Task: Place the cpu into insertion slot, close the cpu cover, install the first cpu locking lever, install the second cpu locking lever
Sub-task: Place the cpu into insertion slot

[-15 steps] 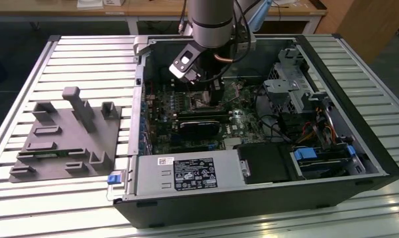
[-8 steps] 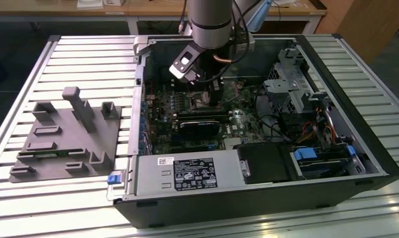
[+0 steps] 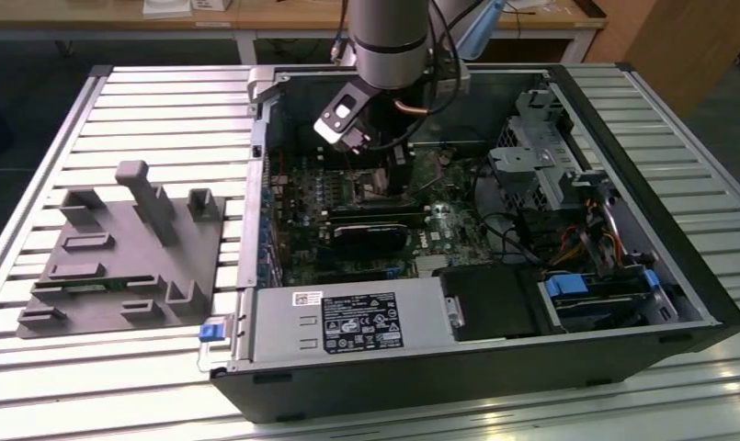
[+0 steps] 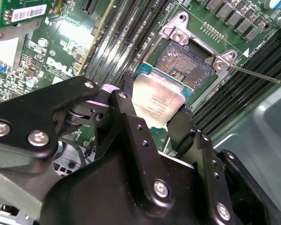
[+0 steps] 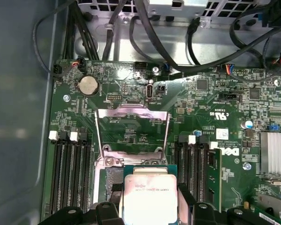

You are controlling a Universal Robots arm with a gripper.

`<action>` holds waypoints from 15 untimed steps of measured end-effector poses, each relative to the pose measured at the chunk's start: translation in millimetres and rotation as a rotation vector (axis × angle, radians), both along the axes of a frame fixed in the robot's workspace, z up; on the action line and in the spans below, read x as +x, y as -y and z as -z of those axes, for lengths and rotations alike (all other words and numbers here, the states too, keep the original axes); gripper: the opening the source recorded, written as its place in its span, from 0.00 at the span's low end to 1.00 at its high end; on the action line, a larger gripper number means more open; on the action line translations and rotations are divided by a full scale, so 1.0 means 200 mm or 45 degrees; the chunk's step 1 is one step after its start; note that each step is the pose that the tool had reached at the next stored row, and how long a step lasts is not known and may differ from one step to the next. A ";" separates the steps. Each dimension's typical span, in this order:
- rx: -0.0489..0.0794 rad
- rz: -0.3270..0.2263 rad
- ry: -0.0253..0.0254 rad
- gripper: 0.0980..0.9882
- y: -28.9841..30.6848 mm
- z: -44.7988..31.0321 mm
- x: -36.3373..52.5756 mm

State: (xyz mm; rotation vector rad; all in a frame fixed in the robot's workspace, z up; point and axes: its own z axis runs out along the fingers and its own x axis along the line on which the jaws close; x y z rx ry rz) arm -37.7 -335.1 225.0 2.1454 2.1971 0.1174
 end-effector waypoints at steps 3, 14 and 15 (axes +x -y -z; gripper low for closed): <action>-0.001 -0.001 -0.0001 0.50 -0.010 0.006 -0.001; -0.001 -0.003 0.0001 0.50 -0.046 0.039 -0.045; -0.001 -0.003 0.0001 0.50 -0.051 0.041 -0.046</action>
